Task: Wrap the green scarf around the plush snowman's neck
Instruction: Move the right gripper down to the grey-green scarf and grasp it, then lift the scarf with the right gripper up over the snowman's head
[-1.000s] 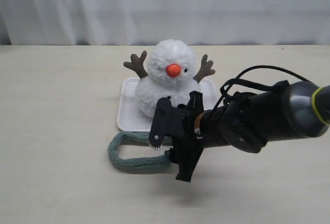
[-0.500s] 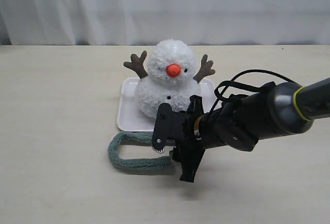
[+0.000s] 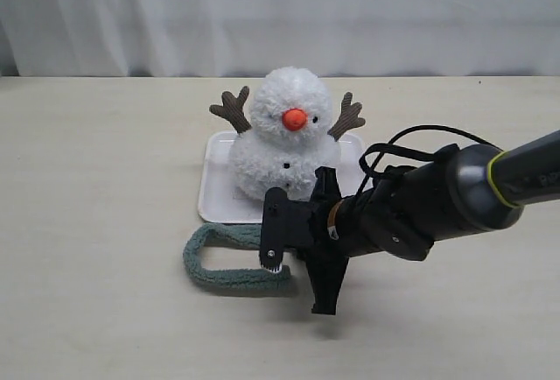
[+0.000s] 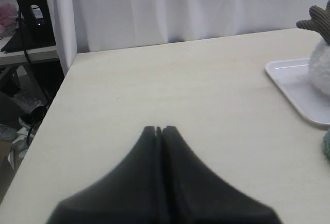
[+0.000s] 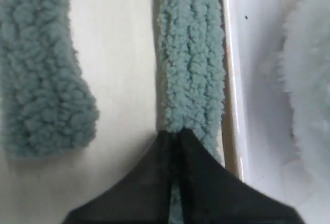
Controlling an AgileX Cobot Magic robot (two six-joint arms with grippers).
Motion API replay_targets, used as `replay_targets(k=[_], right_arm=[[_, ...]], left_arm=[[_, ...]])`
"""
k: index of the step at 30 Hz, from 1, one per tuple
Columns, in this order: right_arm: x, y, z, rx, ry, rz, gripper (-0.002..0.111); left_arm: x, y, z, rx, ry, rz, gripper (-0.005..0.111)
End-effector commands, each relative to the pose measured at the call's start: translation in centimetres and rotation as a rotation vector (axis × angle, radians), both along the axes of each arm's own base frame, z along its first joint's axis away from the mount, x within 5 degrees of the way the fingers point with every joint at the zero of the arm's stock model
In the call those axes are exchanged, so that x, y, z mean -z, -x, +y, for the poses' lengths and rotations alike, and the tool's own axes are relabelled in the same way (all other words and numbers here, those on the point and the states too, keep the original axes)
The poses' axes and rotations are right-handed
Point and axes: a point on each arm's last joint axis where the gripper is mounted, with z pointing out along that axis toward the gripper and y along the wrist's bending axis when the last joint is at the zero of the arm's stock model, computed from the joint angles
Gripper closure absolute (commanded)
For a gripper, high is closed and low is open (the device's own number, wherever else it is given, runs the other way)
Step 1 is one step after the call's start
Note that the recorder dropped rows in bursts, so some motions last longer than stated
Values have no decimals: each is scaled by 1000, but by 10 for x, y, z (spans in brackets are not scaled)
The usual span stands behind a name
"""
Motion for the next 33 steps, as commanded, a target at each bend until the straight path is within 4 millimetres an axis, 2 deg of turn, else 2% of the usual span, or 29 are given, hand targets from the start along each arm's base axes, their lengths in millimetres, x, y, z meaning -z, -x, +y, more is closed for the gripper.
replay_targets(k=[1, 6, 11, 21, 28, 33], right_arm=[[-12, 3, 2, -31, 6, -28, 104], [-57, 17, 12, -42, -60, -96, 104], [-88, 34, 19, -78, -79, -137, 104], [-174, 52, 8, -67, -309, -343, 104], [-228, 39, 18, 14, -449, -404, 104], [-253, 4, 21, 150, -509, -398, 104]], left_arm=[[0, 0, 0, -1, 0, -7, 107], [0, 0, 0, -1, 0, -7, 107], [0, 0, 0, -1, 0, -7, 107], [0, 0, 0, -1, 0, -7, 107], [0, 0, 0, -1, 0, -7, 107], [0, 0, 0, -1, 0, -7, 107]])
